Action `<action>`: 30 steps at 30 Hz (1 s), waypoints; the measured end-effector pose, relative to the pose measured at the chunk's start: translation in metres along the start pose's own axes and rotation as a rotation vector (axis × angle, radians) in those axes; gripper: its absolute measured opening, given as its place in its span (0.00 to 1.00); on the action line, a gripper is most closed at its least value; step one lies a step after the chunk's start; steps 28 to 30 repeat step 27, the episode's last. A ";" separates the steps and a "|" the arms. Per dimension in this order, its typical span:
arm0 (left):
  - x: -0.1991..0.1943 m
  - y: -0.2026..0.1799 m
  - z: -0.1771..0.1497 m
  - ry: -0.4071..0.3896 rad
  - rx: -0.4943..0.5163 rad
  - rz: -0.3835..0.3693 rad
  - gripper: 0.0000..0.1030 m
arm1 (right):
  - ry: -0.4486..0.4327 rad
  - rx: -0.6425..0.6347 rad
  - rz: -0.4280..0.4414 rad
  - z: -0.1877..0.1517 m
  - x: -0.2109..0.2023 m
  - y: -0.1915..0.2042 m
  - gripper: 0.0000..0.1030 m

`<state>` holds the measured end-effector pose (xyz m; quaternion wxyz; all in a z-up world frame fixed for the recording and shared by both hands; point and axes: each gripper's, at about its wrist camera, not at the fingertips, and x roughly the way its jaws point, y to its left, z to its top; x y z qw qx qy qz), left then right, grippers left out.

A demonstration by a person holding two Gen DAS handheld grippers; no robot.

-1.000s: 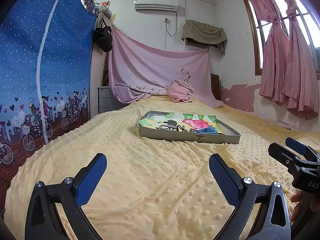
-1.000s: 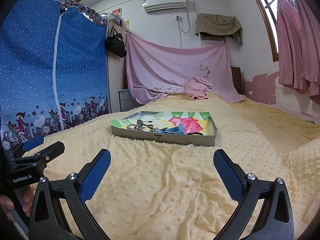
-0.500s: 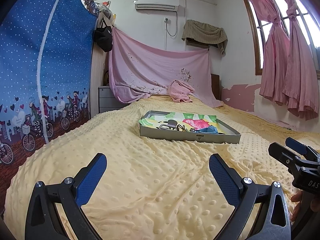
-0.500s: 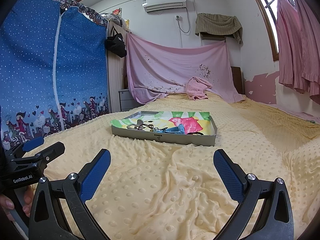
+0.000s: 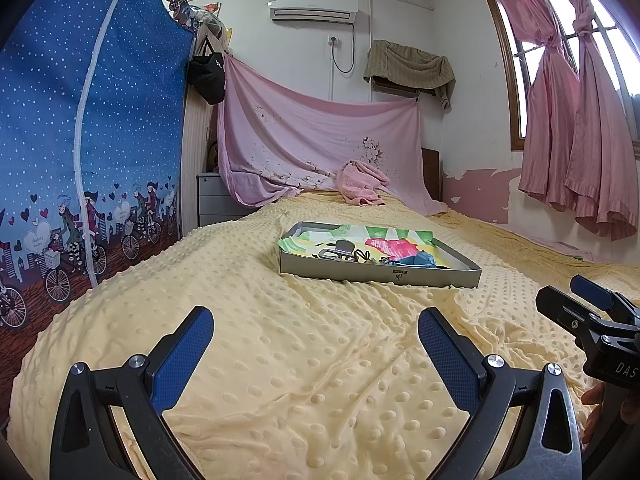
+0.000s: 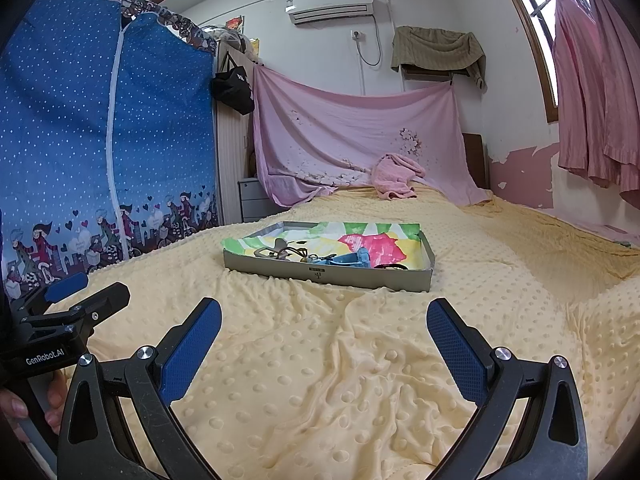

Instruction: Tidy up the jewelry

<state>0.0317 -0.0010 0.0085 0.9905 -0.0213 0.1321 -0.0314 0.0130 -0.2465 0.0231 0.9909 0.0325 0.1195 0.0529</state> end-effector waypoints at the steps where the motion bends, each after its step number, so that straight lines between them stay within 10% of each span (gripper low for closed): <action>1: 0.000 0.000 0.000 0.000 0.000 -0.001 1.00 | 0.000 0.000 0.000 0.000 0.000 0.000 0.98; 30: -0.007 -0.004 0.000 -0.011 0.018 0.022 1.00 | 0.001 0.000 -0.001 -0.002 0.001 0.001 0.98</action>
